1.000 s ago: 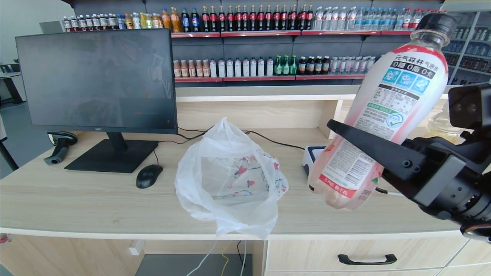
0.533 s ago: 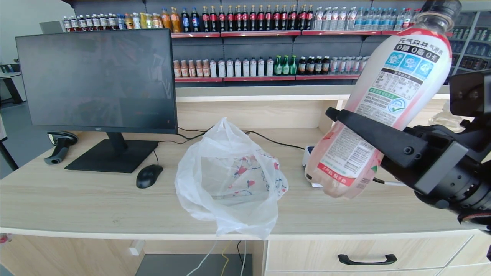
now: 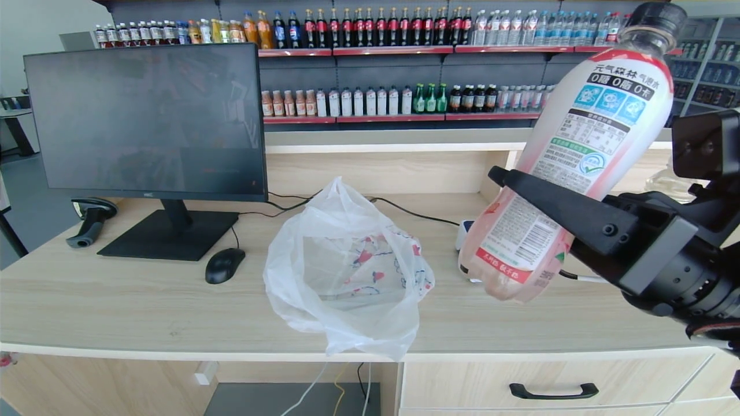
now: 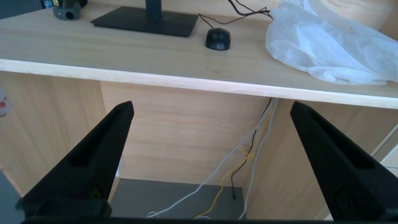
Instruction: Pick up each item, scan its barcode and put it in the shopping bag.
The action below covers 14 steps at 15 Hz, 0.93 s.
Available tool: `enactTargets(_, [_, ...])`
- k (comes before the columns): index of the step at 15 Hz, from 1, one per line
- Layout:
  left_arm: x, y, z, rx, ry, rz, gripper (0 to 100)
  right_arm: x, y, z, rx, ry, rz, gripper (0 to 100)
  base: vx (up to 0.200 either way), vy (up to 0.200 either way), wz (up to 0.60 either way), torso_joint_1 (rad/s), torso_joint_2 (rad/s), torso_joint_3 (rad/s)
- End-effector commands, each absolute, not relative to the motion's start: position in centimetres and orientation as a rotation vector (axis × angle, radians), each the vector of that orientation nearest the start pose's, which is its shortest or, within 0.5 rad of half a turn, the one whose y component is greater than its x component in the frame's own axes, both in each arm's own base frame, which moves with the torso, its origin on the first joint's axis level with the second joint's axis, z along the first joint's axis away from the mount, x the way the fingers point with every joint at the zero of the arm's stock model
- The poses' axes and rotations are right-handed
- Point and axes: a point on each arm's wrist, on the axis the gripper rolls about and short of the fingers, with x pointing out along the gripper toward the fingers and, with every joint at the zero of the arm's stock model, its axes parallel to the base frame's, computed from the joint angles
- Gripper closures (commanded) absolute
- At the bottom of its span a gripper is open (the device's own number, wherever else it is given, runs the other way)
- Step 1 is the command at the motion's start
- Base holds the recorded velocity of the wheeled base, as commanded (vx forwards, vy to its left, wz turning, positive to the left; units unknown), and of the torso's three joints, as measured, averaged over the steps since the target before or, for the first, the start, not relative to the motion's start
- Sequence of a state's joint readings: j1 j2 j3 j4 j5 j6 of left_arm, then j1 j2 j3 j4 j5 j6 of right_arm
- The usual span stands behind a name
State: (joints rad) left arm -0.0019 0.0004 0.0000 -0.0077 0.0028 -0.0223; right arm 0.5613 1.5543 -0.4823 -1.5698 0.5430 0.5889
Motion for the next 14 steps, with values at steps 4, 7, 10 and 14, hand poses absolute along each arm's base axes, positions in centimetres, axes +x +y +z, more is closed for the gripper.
enactTargets(4, [-2.3,0.0,7.6,-0.023,-0.009,0.001,0,19.2,13.4,22.6,0.521,-0.175,1.194,100,0.0,0.0,0.0,0.0,0.0,0.0])
enactTargets(7, [-2.3,0.0,7.6,-0.023,-0.009,0.003,0,19.7,13.4,22.2,0.496,-0.175,1.173,100,0.0,0.0,0.0,0.0,0.0,0.0])
enactTargets(10, [-2.3,0.0,7.6,-0.023,-0.006,0.003,0,22.5,11.2,20.9,0.392,-0.202,1.02,100,0.0,0.0,0.0,0.0,0.0,0.0])
enactTargets(14, [-2.3,0.0,7.6,-0.023,-0.006,0.001,0,24.5,10.1,20.5,0.275,-0.259,0.924,100,0.0,0.0,0.0,0.0,0.0,0.0])
